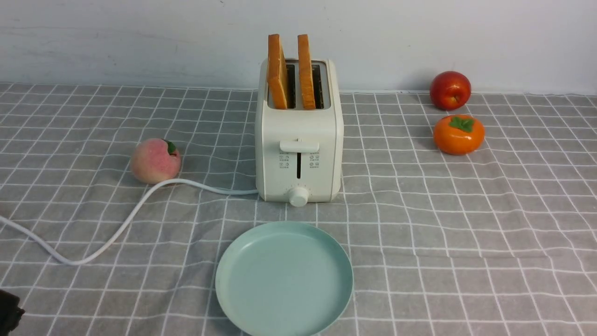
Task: Take toasted bread from bread machine on grey coffee table place on plate.
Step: 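Reach for a toast slice standing in the toaster with the left gripper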
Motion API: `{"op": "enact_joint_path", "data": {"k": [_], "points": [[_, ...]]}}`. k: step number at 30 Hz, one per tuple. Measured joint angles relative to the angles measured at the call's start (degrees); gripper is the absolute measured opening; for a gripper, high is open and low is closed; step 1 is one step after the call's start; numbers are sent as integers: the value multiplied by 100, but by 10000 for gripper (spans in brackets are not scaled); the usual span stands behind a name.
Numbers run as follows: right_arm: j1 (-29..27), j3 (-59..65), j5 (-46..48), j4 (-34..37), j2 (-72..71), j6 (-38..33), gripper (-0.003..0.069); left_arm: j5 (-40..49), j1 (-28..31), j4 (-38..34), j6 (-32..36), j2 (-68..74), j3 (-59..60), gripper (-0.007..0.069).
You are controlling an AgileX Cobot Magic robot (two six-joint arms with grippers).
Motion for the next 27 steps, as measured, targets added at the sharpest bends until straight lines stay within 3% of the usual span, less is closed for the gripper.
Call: {"op": "enact_joint_path", "data": {"k": [4, 8, 9, 10, 13, 15, 16, 18, 22, 27], "points": [[77, -491, 301, 56, 0, 231, 235, -900, 0, -80, -83, 0, -44, 218], [238, -2077, 1493, -609, 204, -8, 175, -1112, 0, 141, 133, 0, -700, 94], [266, -2742, 2038, -902, 494, -143, 130, -1014, 0, 388, 317, 0, -1060, 30], [281, -3507, 2786, -1074, 818, -202, 87, -785, 0, 616, 544, 76, -1518, -13], [286, -5010, 4473, -1261, 1766, -414, -6, 450, 0, 1082, 893, 675, -2617, -14], [286, -5715, 5403, -1305, 2343, -677, -17, 1668, 0, 1303, 979, 1279, -3308, -14], [286, -5780, 5504, -1319, 2465, -746, -17, 1800, 0, 1352, 996, 1353, -3383, -14], [286, -6353, 6591, -1342, 3171, -1145, -15, 3397, 0, 1659, 1097, 2457, -4315, -14], [286, -6466, 7434, -1172, 3752, -1688, -8, 4709, 0, 1921, 1702, 4181, -5354, -14], [286, -6152, 7480, -604, 3875, -2032, -4, 4965, -11, 1336, 2928, 6064, -6188, -14]]}}
